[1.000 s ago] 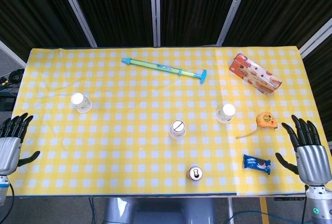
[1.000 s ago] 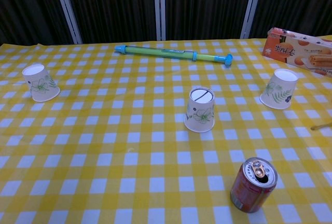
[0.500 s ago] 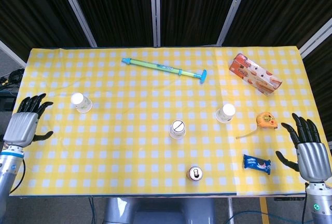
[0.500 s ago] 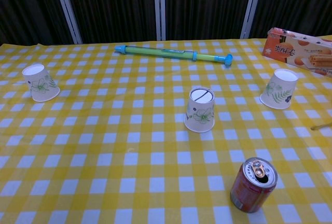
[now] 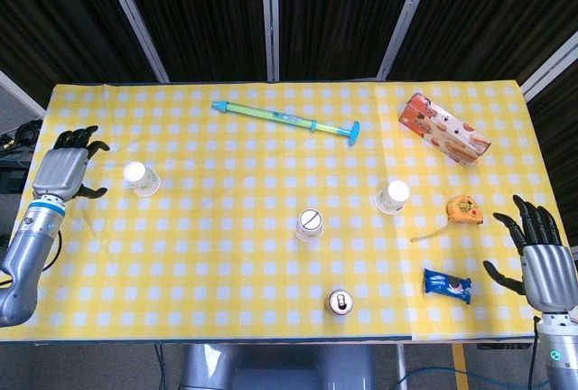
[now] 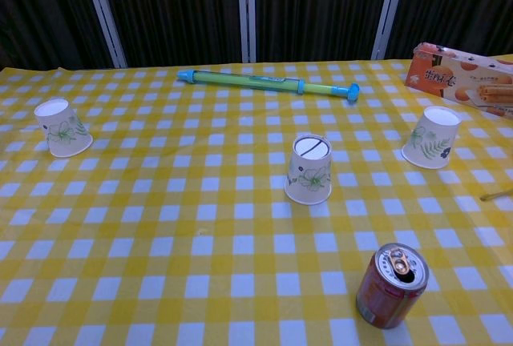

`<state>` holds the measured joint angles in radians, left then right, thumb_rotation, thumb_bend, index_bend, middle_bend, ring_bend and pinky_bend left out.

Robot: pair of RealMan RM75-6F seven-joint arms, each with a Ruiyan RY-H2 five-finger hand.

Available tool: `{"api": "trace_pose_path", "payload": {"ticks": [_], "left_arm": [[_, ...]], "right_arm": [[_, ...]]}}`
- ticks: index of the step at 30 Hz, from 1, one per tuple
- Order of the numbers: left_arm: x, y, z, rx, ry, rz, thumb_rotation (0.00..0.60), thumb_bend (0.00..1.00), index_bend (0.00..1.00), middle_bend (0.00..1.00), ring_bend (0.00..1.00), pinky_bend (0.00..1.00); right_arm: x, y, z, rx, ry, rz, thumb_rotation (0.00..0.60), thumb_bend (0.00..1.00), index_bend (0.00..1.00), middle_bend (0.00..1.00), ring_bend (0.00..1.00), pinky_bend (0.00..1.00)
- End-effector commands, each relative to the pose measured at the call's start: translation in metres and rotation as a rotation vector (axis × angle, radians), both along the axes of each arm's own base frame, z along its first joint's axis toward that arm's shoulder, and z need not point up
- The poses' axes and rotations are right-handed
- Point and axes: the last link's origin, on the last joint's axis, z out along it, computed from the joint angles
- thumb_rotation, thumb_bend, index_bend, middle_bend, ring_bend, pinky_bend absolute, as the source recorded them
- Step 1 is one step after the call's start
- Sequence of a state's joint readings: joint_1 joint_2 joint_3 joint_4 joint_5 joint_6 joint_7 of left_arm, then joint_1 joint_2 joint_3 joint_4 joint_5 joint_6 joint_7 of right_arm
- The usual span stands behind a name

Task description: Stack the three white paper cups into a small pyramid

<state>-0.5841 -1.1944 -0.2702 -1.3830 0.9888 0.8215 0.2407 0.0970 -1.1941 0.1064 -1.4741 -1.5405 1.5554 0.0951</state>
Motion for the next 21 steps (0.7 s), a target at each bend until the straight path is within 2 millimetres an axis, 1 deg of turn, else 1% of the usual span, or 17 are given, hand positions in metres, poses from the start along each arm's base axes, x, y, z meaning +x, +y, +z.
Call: {"api": "trace_pose_path", "payload": {"ticks": [1,3,5,9,13,21], "left_arm": [[-0.003,0.01,-0.013,-0.053,0.023,0.035,0.6,0.23,0.25,0.0,0.0,0.0],[-0.004,0.014,-0.018,-0.071,0.029,0.05,0.6,0.28,0.26,0.0,0.0,0.0],[-0.005,0.019,-0.023,-0.083,0.036,0.06,0.6,0.31,0.26,0.0,0.0,0.0],[-0.005,0.025,-0.034,-0.109,0.042,0.074,0.6,0.31,0.26,0.0,0.0,0.0],[-0.002,0.038,-0.05,-0.136,0.033,0.091,0.6,0.31,0.26,0.0,0.0,0.0],[0.002,0.046,-0.062,-0.146,0.027,0.087,0.6,0.31,0.32,0.0,0.0,0.01]], "right_arm": [[-0.001,-0.001,0.0,0.002,-0.002,-0.003,0.6,0.09,0.25,0.0,0.0,0.04],[-0.002,-0.001,0.0,0.003,-0.005,-0.007,0.6,0.09,0.25,0.0,0.0,0.04],[-0.003,-0.002,0.0,0.006,-0.01,-0.013,0.6,0.09,0.25,0.0,0.0,0.04],[-0.005,-0.003,0.001,0.008,-0.017,-0.022,0.6,0.09,0.25,0.0,0.0,0.04],[-0.008,-0.005,0.001,0.009,-0.023,-0.036,0.6,0.09,0.25,0.0,0.0,0.04],[-0.01,-0.007,0.001,0.009,-0.023,-0.045,0.6,0.09,0.26,0.0,0.0,0.04]]}}
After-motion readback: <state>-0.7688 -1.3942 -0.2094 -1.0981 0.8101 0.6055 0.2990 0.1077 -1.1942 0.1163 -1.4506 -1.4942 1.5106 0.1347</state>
